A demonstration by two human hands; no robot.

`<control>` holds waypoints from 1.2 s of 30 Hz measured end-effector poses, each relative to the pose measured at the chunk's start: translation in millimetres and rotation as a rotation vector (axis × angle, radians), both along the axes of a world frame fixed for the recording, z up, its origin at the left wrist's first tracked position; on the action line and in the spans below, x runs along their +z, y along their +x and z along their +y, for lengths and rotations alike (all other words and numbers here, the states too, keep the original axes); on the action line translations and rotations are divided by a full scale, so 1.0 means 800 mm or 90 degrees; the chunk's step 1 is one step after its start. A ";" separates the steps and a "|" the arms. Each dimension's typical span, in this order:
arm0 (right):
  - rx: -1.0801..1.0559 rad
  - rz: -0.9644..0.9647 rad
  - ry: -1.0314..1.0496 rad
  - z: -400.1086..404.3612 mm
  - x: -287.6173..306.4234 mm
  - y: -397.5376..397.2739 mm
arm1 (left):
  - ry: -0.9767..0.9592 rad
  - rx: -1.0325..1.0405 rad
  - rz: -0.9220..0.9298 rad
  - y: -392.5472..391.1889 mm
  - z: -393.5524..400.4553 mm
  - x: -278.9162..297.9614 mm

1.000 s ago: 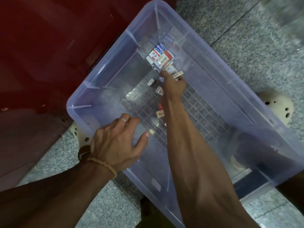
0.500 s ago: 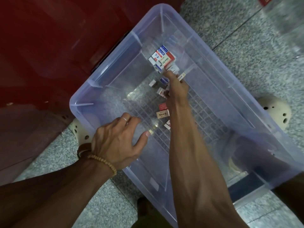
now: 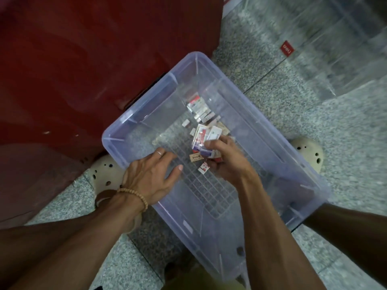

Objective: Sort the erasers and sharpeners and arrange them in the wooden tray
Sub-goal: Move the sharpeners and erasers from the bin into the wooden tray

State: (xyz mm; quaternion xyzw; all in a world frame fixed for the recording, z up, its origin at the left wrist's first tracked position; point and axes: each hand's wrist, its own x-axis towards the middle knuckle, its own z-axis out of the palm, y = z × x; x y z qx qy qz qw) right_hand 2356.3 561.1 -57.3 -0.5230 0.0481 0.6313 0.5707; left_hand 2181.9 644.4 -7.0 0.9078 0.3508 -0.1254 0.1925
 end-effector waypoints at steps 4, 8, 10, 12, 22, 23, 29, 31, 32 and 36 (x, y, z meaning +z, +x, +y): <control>0.053 0.014 0.100 -0.010 0.072 0.010 | -0.078 0.127 -0.174 0.011 0.000 0.040; 0.091 0.019 0.200 -0.005 0.146 -0.001 | -0.127 0.205 -0.344 0.027 -0.006 0.112; 0.088 0.022 0.243 -0.004 0.176 -0.011 | -0.135 0.196 -0.419 0.024 -0.011 0.148; 0.090 0.023 0.265 -0.002 0.206 -0.021 | -0.146 0.220 -0.483 0.016 -0.014 0.178; 0.101 -0.074 0.406 0.023 0.346 -0.102 | -0.168 0.417 -0.734 -0.045 -0.012 0.316; 0.104 -0.075 0.414 0.027 0.357 -0.112 | -0.167 0.430 -0.747 -0.054 -0.011 0.327; 0.153 -0.081 0.446 0.059 0.398 -0.165 | -0.139 0.481 -0.782 -0.114 0.010 0.367; 0.172 -0.091 0.443 0.073 0.407 -0.183 | -0.123 0.499 -0.791 -0.134 0.022 0.375; 0.179 -0.096 0.443 0.080 0.411 -0.193 | -0.117 0.510 -0.794 -0.144 0.028 0.378; 0.214 -0.110 0.445 0.112 0.424 -0.232 | -0.122 0.538 -0.795 -0.189 0.054 0.387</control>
